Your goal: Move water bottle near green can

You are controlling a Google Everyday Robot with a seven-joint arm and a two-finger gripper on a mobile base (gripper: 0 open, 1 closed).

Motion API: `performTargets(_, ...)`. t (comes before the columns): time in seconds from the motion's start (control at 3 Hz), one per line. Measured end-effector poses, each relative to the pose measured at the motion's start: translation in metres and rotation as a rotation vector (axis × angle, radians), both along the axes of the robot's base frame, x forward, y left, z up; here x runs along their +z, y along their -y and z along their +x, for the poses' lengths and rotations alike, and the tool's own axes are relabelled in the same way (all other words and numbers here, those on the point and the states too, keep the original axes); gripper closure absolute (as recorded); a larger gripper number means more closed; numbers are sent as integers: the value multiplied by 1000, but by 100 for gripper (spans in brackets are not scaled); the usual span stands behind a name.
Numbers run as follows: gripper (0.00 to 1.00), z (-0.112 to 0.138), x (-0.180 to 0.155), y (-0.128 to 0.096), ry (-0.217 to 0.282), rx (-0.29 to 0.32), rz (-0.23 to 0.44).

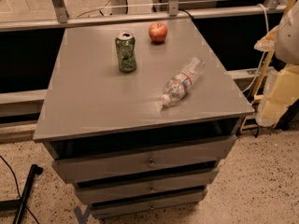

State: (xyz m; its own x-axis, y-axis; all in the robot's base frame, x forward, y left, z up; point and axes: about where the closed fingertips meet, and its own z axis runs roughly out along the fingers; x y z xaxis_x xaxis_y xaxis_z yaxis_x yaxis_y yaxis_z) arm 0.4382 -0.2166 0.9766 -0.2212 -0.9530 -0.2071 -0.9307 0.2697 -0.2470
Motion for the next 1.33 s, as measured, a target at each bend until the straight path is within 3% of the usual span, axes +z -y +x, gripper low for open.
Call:
performTargets(0.33,0,2,-1,0,2,5,-1)
performTargets(0.67,0,29,-8,-1,17,64,-18)
performTargets(1.0,0,82,-23,-20,17,217,-43)
performTargets(1.33,0,113,-34,-46,-2,330,-76)
